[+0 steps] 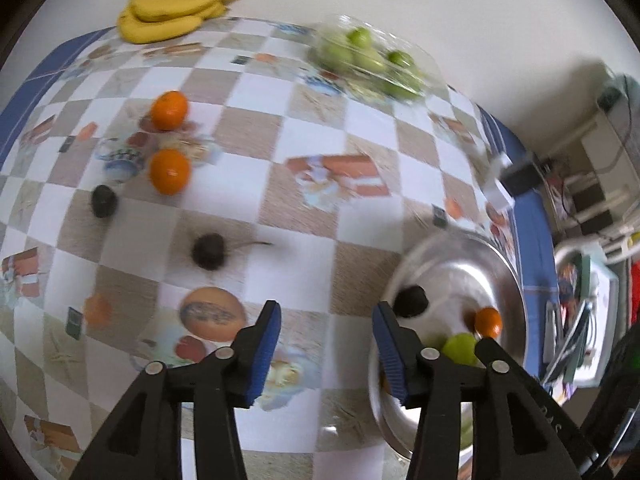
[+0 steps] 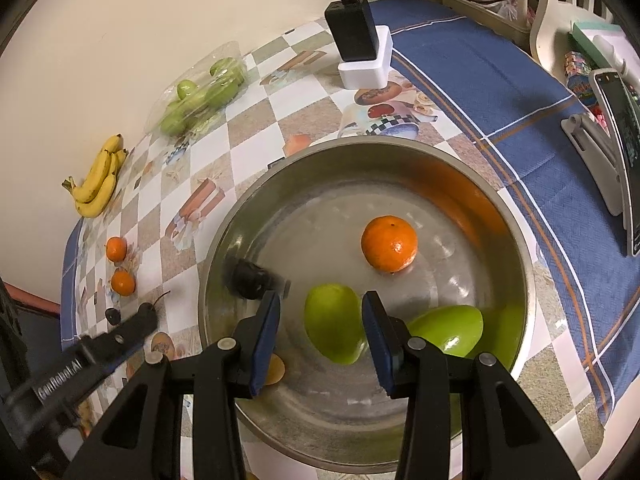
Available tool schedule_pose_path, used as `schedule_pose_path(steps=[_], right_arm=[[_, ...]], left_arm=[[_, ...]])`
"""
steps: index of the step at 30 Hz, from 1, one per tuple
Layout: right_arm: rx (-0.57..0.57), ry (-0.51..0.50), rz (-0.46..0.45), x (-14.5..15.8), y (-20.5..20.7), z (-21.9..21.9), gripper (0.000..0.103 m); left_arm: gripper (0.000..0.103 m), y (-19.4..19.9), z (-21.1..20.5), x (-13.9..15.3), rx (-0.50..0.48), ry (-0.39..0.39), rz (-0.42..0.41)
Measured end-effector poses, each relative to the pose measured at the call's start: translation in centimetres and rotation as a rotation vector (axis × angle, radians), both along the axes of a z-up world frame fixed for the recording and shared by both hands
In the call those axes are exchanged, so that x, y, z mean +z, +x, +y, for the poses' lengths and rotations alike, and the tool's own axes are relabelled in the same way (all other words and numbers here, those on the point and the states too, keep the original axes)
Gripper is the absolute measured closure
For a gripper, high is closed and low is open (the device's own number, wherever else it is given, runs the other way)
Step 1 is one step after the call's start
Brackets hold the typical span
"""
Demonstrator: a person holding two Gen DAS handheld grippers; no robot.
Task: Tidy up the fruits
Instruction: 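Withdraw both tools from the bowl toward the remaining dark plum and cherry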
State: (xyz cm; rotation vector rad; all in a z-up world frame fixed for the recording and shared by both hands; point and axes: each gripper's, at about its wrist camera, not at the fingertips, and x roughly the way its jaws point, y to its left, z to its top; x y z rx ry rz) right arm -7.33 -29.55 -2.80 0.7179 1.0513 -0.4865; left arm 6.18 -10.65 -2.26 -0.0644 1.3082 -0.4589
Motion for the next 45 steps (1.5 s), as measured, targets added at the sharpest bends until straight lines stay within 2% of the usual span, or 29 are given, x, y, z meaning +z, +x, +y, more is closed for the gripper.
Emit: schedule_pose_path(steps=[4,6,8,10,12,15,19,20,22,28,35,38,45], right_arm=[[0.018,-0.009,0.005,0.0,0.3,0.4,0.059],[0.024,-0.020,0.013,0.0,0.5,0.6,0.058],[0.029,-0.036,0.028,0.0,0.7,0.7,0.041],[0.026,-0.052,0.043,0.0,0.8,0.8,0.035],[0.025,-0.058,0.056,-0.2,0.9,0.7,0.033],[0.029,-0.080,0.078,-0.3,1.1,0.7,0.024],[0.050,-0.108,0.082,-0.2,1.3,0.9,0.019],[0.057,-0.117,0.078,-0.1,1.4,1.1,0.011],[0.067,-0.138,0.065,0.2,1.5,1.3,0.001],[0.081,-0.173,0.037,0.8,1.8,1.8,0.000],[0.106,-0.152,0.014,0.7,2.2,2.3,0.000],[0.118,-0.148,0.007,0.7,2.4,2.7,0.000],[0.125,-0.139,-0.011,0.7,2.7,3.2,0.000]], left_arm=[[0.042,0.7,1.3,-0.2,0.047,0.008,0.006],[0.034,0.9,1.7,-0.5,0.064,0.014,0.022],[0.029,1.1,1.9,-0.7,0.079,0.024,0.027],[0.021,1.1,2.2,-0.9,0.095,0.036,0.029],[0.008,1.3,2.4,-0.9,0.112,0.053,0.023],[0.002,1.4,2.6,-0.9,0.123,0.088,0.000],[0.000,1.6,2.8,-0.7,0.120,0.117,-0.037],[0.000,1.7,2.8,-0.6,0.116,0.123,-0.049],[0.000,1.8,2.7,-0.3,0.109,0.151,-0.080],[0.000,2.1,2.7,0.4,0.083,0.189,-0.168],[0.000,2.4,2.9,1.4,0.068,0.202,-0.235],[0.000,2.6,2.9,1.8,0.060,0.230,-0.266],[0.000,3.3,3.9,1.8,0.101,0.204,-0.231]])
